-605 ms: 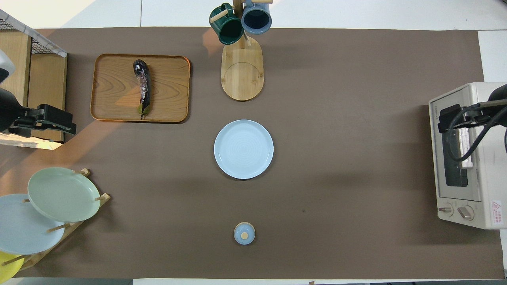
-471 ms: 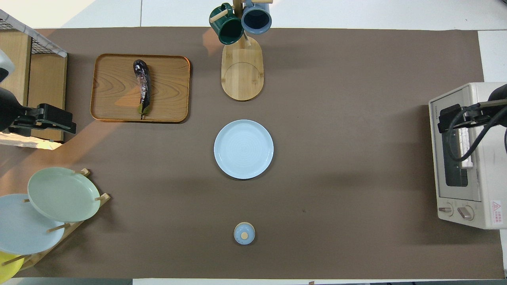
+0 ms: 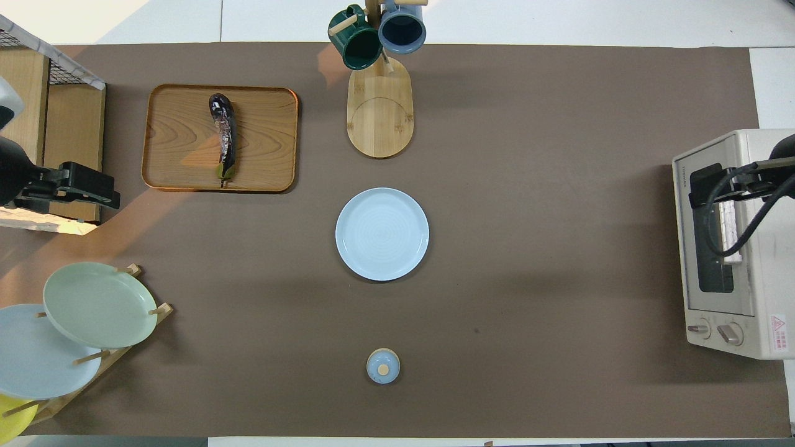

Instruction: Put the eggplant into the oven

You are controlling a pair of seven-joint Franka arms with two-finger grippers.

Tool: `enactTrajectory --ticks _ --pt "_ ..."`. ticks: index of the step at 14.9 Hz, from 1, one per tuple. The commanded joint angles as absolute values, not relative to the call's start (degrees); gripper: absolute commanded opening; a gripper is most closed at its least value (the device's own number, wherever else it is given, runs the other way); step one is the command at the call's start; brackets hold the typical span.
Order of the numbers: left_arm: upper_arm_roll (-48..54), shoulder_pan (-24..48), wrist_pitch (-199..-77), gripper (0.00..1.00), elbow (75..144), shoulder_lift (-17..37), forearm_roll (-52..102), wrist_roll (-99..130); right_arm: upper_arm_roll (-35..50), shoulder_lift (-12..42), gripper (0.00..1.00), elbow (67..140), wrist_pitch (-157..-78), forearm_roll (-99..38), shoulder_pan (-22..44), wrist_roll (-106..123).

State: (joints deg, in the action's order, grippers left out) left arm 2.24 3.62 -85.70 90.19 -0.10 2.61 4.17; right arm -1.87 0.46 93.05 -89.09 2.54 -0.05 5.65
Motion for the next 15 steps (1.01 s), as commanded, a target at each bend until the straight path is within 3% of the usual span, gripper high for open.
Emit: enactTrajectory --ticks 1,2,3,4,5,8,11,15 --pt "2.02 4.39 -86.04 1.0 89.74 0.0 1.93 4.75 -1.76 -0.7 1.0 94.57 -90.0 1.14 -0.26 6.23" --pt "2.02 4.39 -86.04 1.0 89.74 0.09 1.93 4.75 -1.76 -0.79 0.85 95.01 -90.87 1.14 -0.18 7.81" --pt "2.02 4.39 -86.04 1.0 89.74 0.0 1.93 4.75 -1.76 -1.05 0.44 95.79 -92.1 1.23 -0.18 9.21" --pt "2.02 4.39 -86.04 1.0 89.74 0.0 1.93 4.75 -1.76 -1.58 0.18 96.76 -92.72 1.93 -0.18 10.27" --pt "2.02 4.39 -86.04 1.0 89.74 0.09 1.93 4.75 -1.84 -1.76 0.0 97.72 -93.77 2.37 -0.18 12.11" --pt "2.02 4.39 -86.13 1.0 89.65 0.09 2.2 4.75 -1.84 -2.55 0.0 99.66 -95.54 2.55 -0.88 14.77" --pt "2.02 4.39 -86.04 1.0 89.74 0.09 2.2 4.75 -2.2 -4.57 0.0 107.91 -101.92 2.98 -2.11 10.74" --pt "2.02 4.04 -86.39 1.0 89.74 0.09 2.2 4.66 -2.2 -2.47 0.0 109.86 -103.44 9.31 -3.51 8.35"
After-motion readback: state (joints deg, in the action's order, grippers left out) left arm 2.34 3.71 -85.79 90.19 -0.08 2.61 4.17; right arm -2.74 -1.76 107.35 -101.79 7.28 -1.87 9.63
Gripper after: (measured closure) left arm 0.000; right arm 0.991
